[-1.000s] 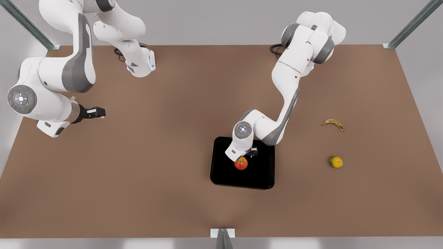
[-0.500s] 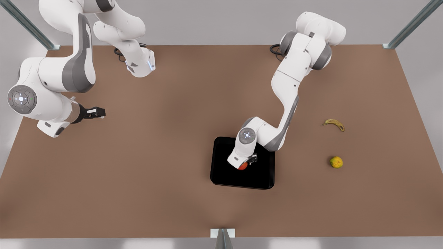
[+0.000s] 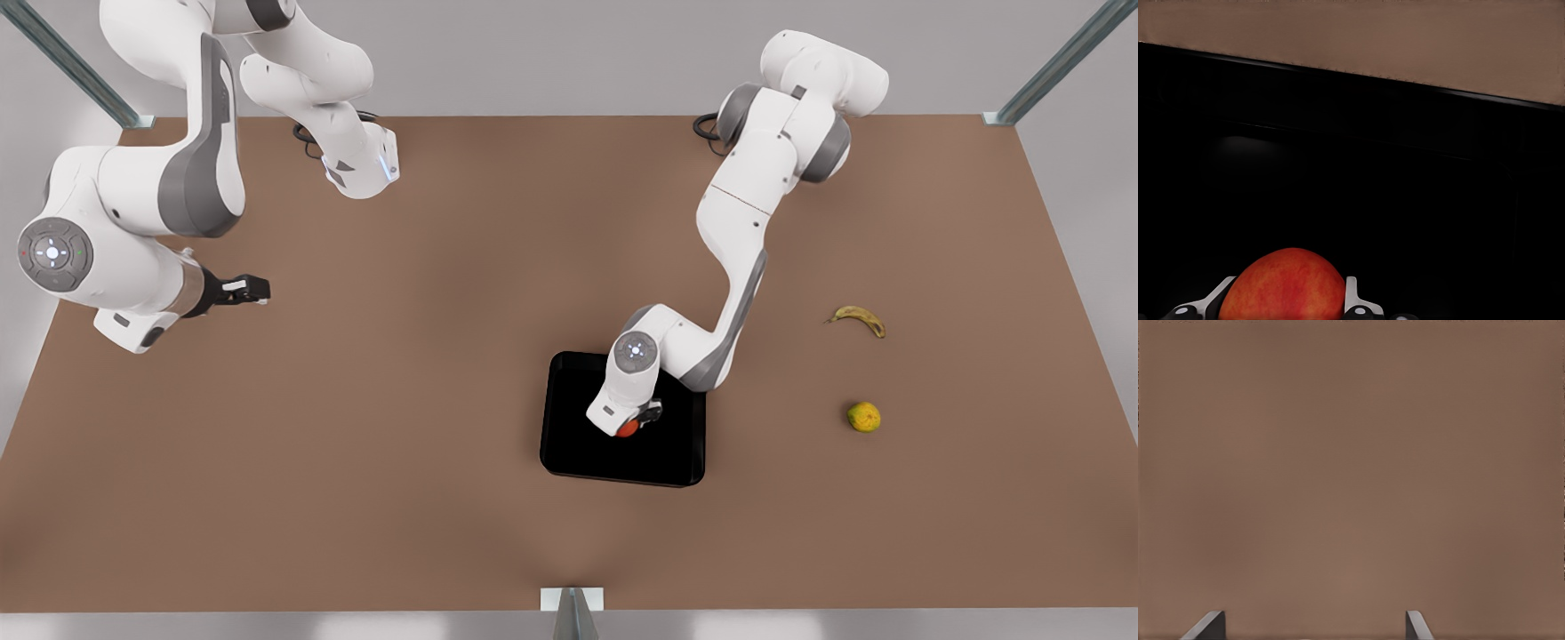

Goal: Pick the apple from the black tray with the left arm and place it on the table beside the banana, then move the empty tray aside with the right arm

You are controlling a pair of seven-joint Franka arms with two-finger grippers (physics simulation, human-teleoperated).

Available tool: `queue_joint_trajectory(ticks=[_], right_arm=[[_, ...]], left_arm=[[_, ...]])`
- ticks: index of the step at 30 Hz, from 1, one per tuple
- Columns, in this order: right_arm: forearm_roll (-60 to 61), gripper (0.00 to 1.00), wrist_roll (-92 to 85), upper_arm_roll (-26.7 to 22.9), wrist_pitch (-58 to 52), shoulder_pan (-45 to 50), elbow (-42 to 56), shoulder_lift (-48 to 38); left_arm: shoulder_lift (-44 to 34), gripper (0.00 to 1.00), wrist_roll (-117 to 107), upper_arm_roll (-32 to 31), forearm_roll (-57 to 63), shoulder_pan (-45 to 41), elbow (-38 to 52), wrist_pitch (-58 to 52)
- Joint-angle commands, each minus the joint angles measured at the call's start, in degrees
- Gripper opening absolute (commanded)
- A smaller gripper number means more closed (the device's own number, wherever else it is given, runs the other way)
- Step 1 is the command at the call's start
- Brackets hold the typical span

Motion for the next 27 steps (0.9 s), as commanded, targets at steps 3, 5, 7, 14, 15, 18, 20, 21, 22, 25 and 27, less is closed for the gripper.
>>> queue_joint_trajectory(ticks=[3, 5, 7, 14, 15, 18, 20, 21, 22, 25, 27], right_arm=[[5.13, 1.0, 4.7, 0.97, 0.23, 1.86, 4.45, 2.03], [5.13, 1.0, 14.98, 1.15, 2.43, 7.49, 5.06, 3.35], [6.28, 1.0, 23.86, 2.73, 3.31, 9.16, 8.13, 5.98], [8.21, 1.0, 56.03, 13.9, 17.02, 13.29, 8.14, 16.09], [8.12, 1.0, 58.31, 13.9, 18.24, 13.29, 8.14, 17.49], [8.47, 1.0, 69.73, 13.9, 27.73, 13.73, 8.05, 21.72], [8.56, 1.0, 77.91, 13.9, 31.78, 14.96, 8.23, 23.12], [8.47, 1.0, 81.78, 13.9, 35.47, 15.05, 8.31, 23.83], [8.56, 1.0, 83.11, 14.25, 37.06, 15.05, 9.54, 24.09], [8.21, 1.0, 86.44, 14.42, 42.59, 16.28, 11.04, 27.34], [8.12, 1.0, 89.34, 14.51, 46.98, 17.6, 11.13, 28.49]], left_arm=[[-4.93, 0.73, 18.98, -0.21, -3.9, 2.87, 6.98, -31.62], [-6.07, 0.73, 31.02, -0.21, -4.7, 7.35, 12.79, -44.64], [-8.18, 0.73, 47.88, -0.12, -4.17, 15.25, 13.23, -48.69], [0.08, 0.73, 67.51, 0.05, -0.74, 25.29, 12.08, -43.86], [0.77, 0.73, 67.69, 0.05, -0.83, 25.29, 12.0, -43.86], [3.07, 0.74, 67.78, 0.14, -0.74, 25.81, 12.0, -42.54], [2.54, 1.0, 67.86, 0.14, -0.83, 26.61, 12.0, -42.54], [2.27, 1.0, 67.77, 0.23, -0.66, 26.87, 12.08, -42.54], [2.1, 1.0, 67.42, 0.23, -0.48, 26.87, 12.08, -42.45], [-4.92, 1.0, 54.63, -0.12, -1.44, 26.87, 12.08, -41.48], [-18.45, 1.0, 44.34, 1.02, -15.07, 29.59, 11.91, -41.83]])
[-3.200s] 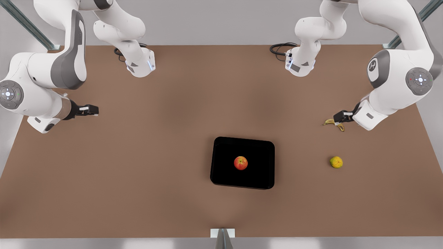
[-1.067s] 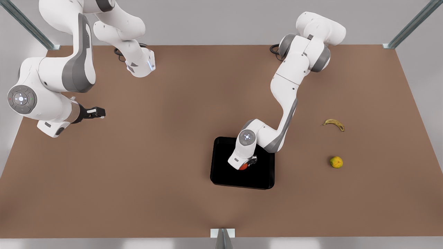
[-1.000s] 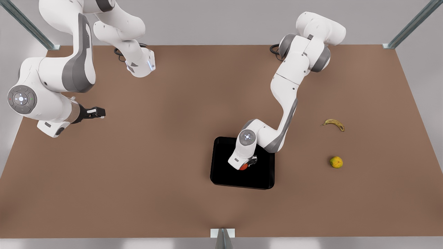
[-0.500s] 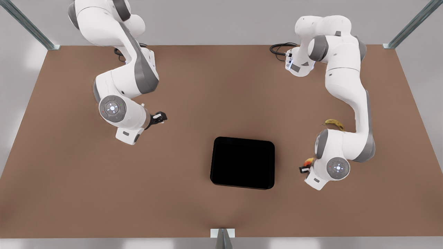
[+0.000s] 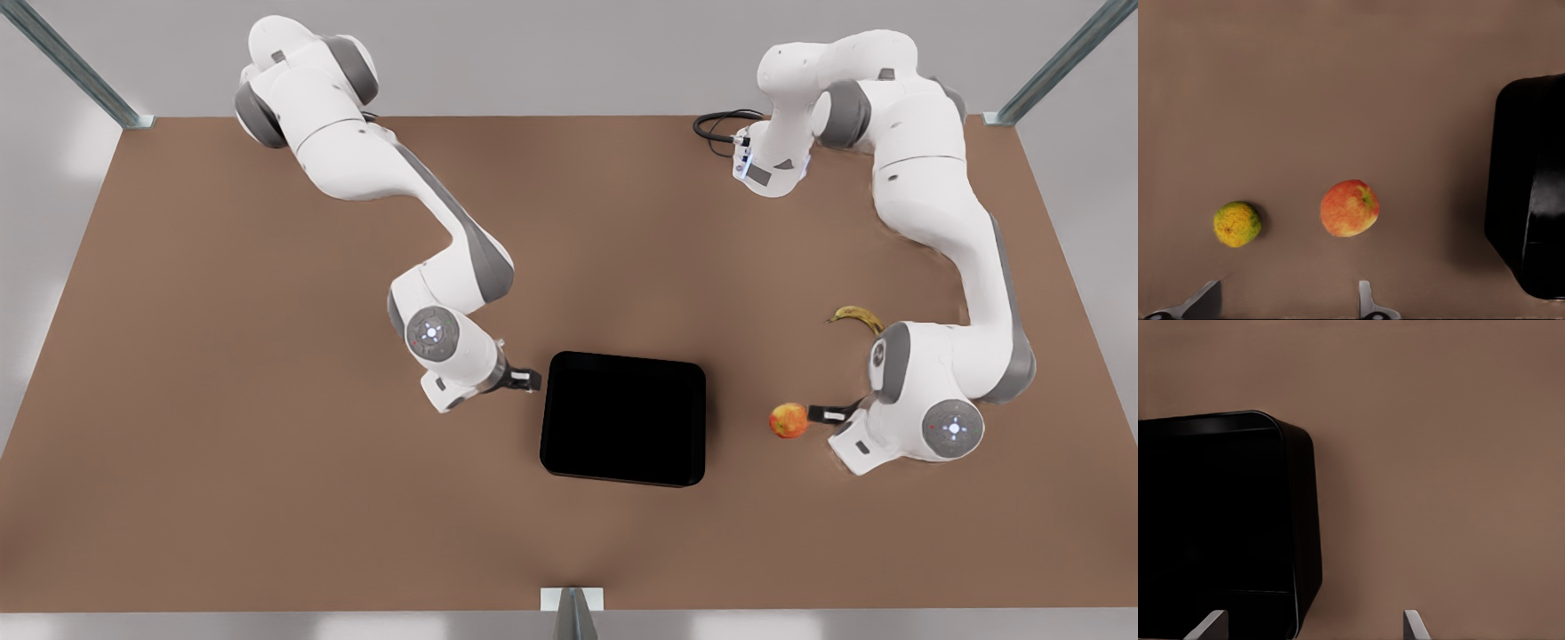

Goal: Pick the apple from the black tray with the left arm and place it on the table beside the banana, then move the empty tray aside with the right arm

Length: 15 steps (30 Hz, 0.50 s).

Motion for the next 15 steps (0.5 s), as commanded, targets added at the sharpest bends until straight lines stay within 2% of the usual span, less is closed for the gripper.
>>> queue_joint_trajectory(ticks=[1, 2, 3, 5, 7, 11, 15], right_arm=[[-0.06, 1.0, 40.8, 0.06, 11.74, 1.81, 0.2, 0.32], [-0.06, 1.0, 40.98, 0.06, 12.27, 1.99, 0.2, 0.49], [-0.24, 1.0, 40.89, 0.06, 12.62, 2.17, 0.11, 1.2], [-0.24, 1.0, 41.06, 0.06, 14.38, 2.17, 0.11, 2.51], [-0.24, 1.0, 40.89, 0.06, 16.31, 2.78, 0.11, 4.18], [-9.29, 1.0, 40.01, 0.06, 16.84, 3.93, -0.24, 5.42], [-9.73, 1.0, 38.78, 0.06, 16.84, 4.89, -0.42, 8.23]], left_arm=[[-10.08, 1.0, -2.94, 0.28, -7.88, 0.85, -3.48, -0.01], [-25.52, 1.0, 3.92, 1.51, -7.88, 1.29, -26.1, 14.25], [-30.4, 1.0, 0.52, 1.6, -7.62, 1.29, -34.53, 20.91], [-30.23, 1.0, -0.03, 2.13, -3.14, 1.21, -34.45, 20.82], [-29.0, 1.0, -0.12, 2.31, -2.96, 1.47, -34.36, 20.82], [-27.86, 1.0, -2.14, 3.01, -2.87, 1.38, -33.13, 20.56], [-27.77, 1.0, -2.05, 3.1, -2.87, 1.56, -33.13, 20.56]])
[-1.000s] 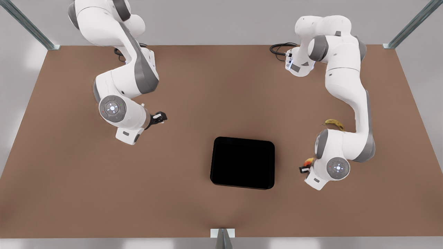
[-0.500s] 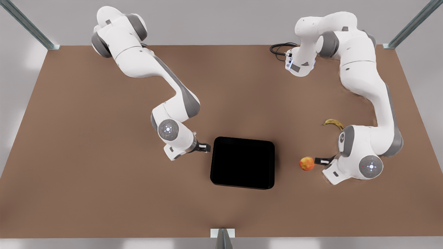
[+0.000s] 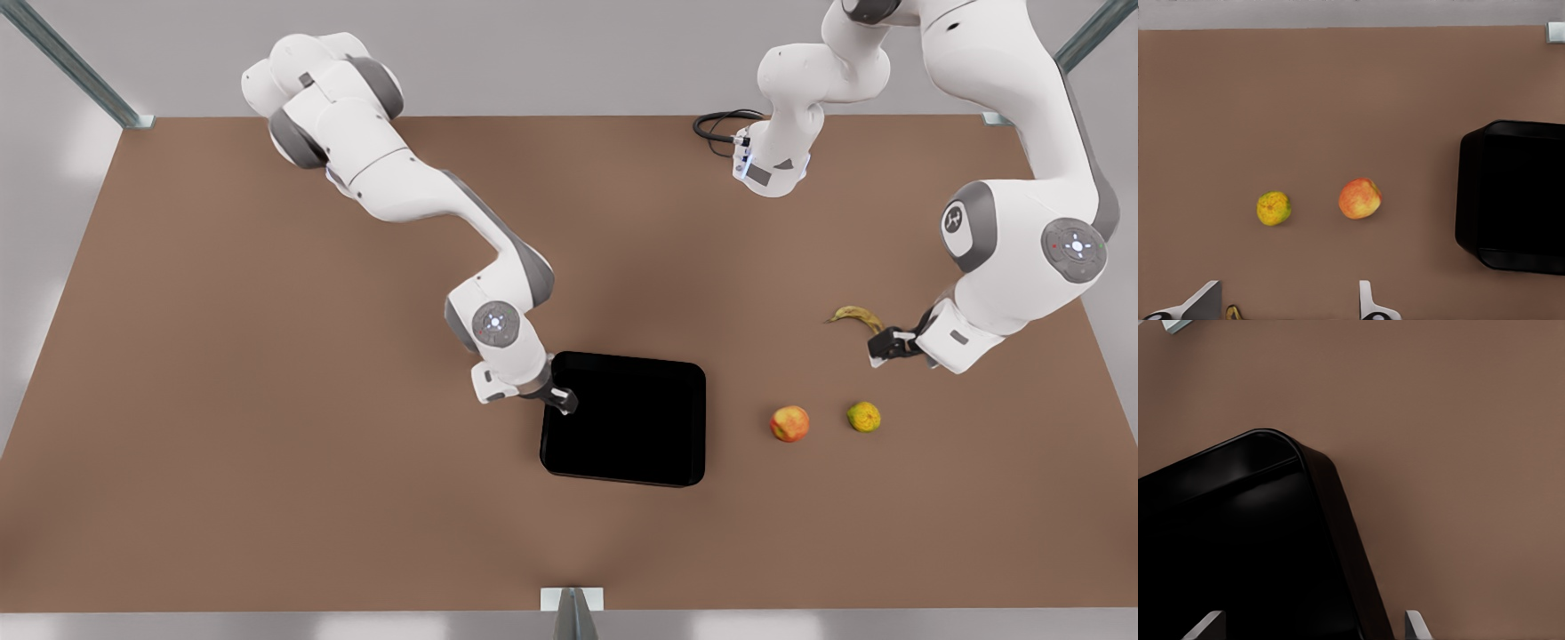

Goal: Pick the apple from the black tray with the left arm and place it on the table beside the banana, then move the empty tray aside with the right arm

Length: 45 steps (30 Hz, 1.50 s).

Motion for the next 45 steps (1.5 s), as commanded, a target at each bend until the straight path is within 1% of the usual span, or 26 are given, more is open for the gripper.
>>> queue_joint_trajectory(ticks=[1, 4, 6, 13, 18, 21, 22, 23, 24, 25, 26, 28, 29, 30, 32, 33, 36, 37, 43, 45], right_arm=[[-1.39, 1.0, 14.79, 0.0, 1.81, 0.06, -0.02, 0.91], [-1.39, 1.0, 14.26, 0.0, 1.81, 0.06, 0.16, 1.7], [-1.39, 1.0, 13.03, 0.0, 1.9, 0.15, 0.16, 1.96], [-1.39, 1.0, 11.45, 0.09, 3.74, 1.03, 0.42, 4.07], [-1.39, 1.0, 8.73, 0.0, 4.89, 1.12, 0.42, 7.15], [-1.39, 1.0, 8.73, 0.09, 5.06, 1.21, 0.42, 8.55], [-1.39, 0.97, 8.64, 0.09, 5.76, 1.21, 0.42, 8.56], [-1.39, 0.87, 8.46, 0.09, 5.76, 1.12, 0.42, 8.56], [-1.22, 0.67, 6.27, 0.0, 5.68, 0.94, 0.42, 8.47], [-1.13, 0.6, 3.98, 0.35, 5.59, 0.59, 0.42, 8.29], [-1.04, 0.63, 2.84, 0.35, 5.5, 0.15, 0.42, 8.2], [-1.04, 0.63, -0.68, 0.44, 5.33, -0.29, 0.42, 8.03], [-1.04, 0.59, -1.47, 0.53, 5.15, -0.29, 0.42, 8.03], [-1.04, 0.54, -1.73, 1.14, 5.06, -0.55, 0.42, 8.03], [-1.04, 0.51, -1.82, 2.2, 5.15, -1.08, 0.42, 7.68], [-0.95, 0.47, -1.73, 2.72, 5.06, -1.08, 0.42, 7.68], [-0.87, 0.42, -1.73, 3.16, 5.06, -1.17, 0.51, 7.59], [-0.78, 0.38, -1.73, 3.25, 5.06, -1.17, 0.51, 7.33], [-0.78, 0.23, -1.56, 5.18, 5.06, -1.96, 0.51, 7.32], [-0.78, 0.22, -1.47, 6.59, 5.06, -2.92, 0.51, 7.24]], left_arm=[[-0.09, 1.0, -1.55, 0.02, 0.15, 0.09, 0.04, 1.81], [-0.09, 1.0, -1.46, 0.02, -0.03, 0.09, 0.04, 1.37], [0.0, 1.0, -4.98, -0.06, -3.01, -0.08, 0.04, 1.81], [0.09, 1.0, -5.24, -0.15, -2.49, -0.17, 0.04, 1.81], [0.09, 1.0, -5.42, -0.24, -2.4, -0.17, 0.04, 1.99], [0.26, 1.0, -11.57, -0.5, -2.49, -0.87, -0.05, 1.37], [0.35, 1.0, -10.7, -0.5, -2.49, -0.87, -0.05, 1.37], [0.35, 1.0, -10.17, -0.42, -2.49, -0.7, -0.05, 1.55], [0.35, 1.0, -8.5, -0.33, -2.49, -0.7, -0.05, 1.55], [0.35, 1.0, -8.5, -0.33, -2.4, -0.7, -0.05, 1.55], [0.35, 1.0, -8.49, -0.33, -2.4, -0.7, -0.05, 1.55], [0.35, 1.0, -8.41, -0.33, -2.4, -0.7, -0.05, 1.55], [0.35, 1.0, -8.41, -0.33, -2.4, -0.7, -0.05, 1.55], [0.35, 1.0, -8.41, -0.33, -2.4, -0.7, -0.05, 1.55], [0.35, 1.0, -8.5, -0.33, -2.4, -0.7, -0.05, 1.55], [0.35, 1.0, -8.5, -0.33, -2.4, -0.7, -0.05, 1.55], [0.35, 1.0, -8.5, -0.33, -2.4, -0.7, -0.05, 1.55], [0.35, 1.0, -8.5, -0.33, -2.4, -0.7, -0.05, 1.55], [0.35, 1.0, -8.41, -0.33, -2.4, -0.7, -0.05, 1.55], [0.35, 1.0, -8.41, -0.33, -2.4, -0.7, -0.05, 1.55]])
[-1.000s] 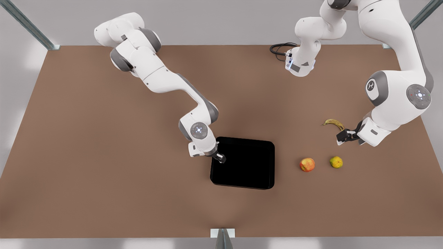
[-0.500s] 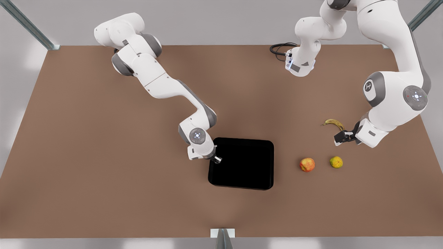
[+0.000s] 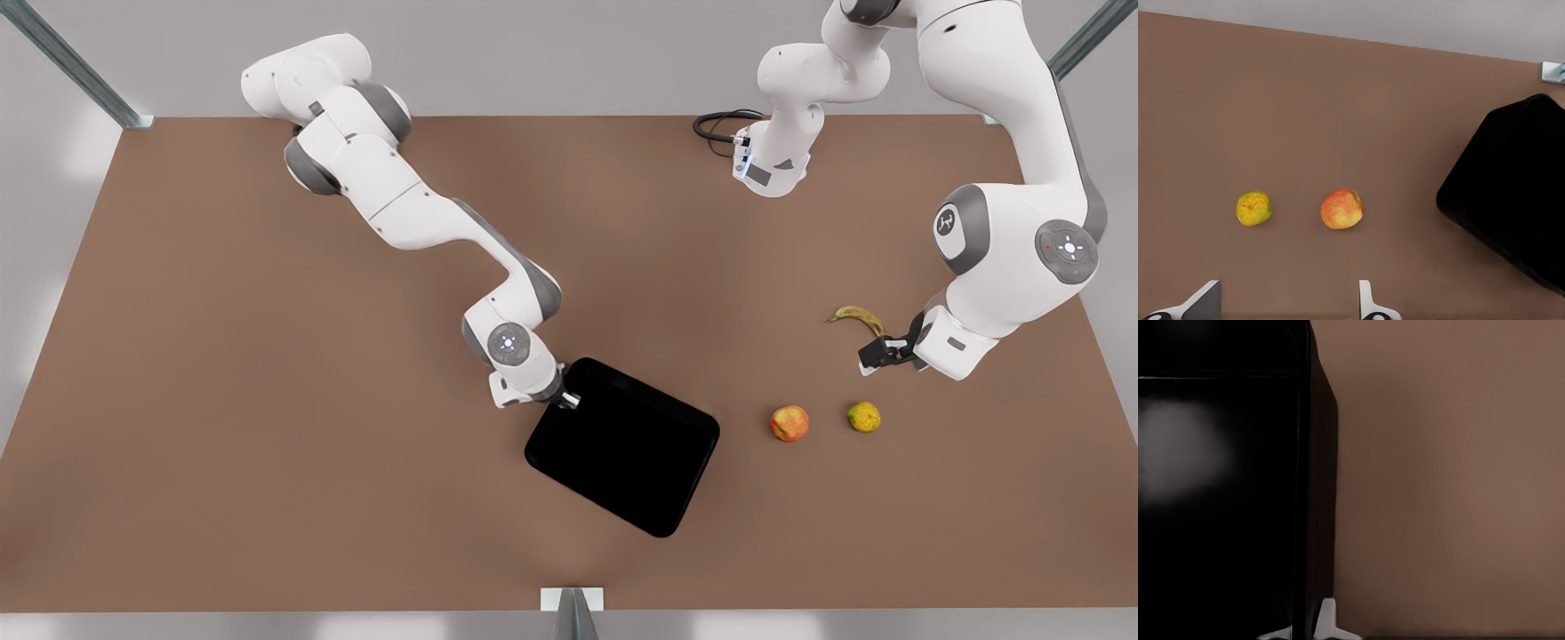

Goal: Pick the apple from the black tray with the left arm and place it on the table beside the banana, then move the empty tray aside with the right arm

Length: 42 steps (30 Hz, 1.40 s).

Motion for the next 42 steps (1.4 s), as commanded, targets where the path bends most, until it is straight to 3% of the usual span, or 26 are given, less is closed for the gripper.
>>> queue_joint_trajectory(ticks=[1, 8, 11, 17, 21, 24, 30, 33, 42], right_arm=[[-0.05, 0.19, -2.84, 0.98, -0.06, -0.51, 0.03, -0.42], [-0.05, 0.14, -3.01, 1.95, -0.93, -0.86, 0.03, -3.85], [-0.14, 0.15, -7.58, 2.82, -10.77, -3.41, -0.05, -7.71], [0.04, 0.16, -29.2, 2.65, -29.06, -12.2, 0.03, -13.08], [-0.32, 0.16, -47.39, 2.3, -35.47, -17.82, 0.03, -14.57], [-0.14, 0.17, -62.42, -2.53, -38.99, -18.09, 0.12, -15.89], [-0.05, 0.17, -93.27, -15.28, -40.4, -18.35, 0.12, -17.73], [-0.23, 0.16, -104.52, -14.93, -39.26, -22.57, 1.26, -17.56], [-0.32, 0.19, -119.73, -15.02, -28.18, -29.16, 1.7, -11.93]], left_arm=[[-0.06, 1.0, -1.15, 0.0, 0.11, 0.0, 0.03, -0.02], [-0.06, 1.0, -1.15, 0.0, 0.11, 0.0, 0.03, -0.11], [-0.06, 1.0, -1.15, 0.0, 0.11, 0.0, -0.06, -0.11], [0.65, 1.0, -0.88, -0.09, 0.98, -0.08, 0.12, 0.6], [0.56, 1.0, -0.18, -0.09, 0.98, -0.08, 0.03, 0.51], [0.47, 1.0, -0.53, 0.18, 0.9, 0.27, 0.12, 0.33], [-0.06, 1.0, -0.97, 0.79, 0.9, 0.62, 0.21, -0.81], [-0.32, 1.0, -0.97, 0.53, 3.27, 0.53, 1.61, -7.58], [1.0, 1.0, -0.53, 0.26, 3.36, -0.61, 3.37, -4.68]])
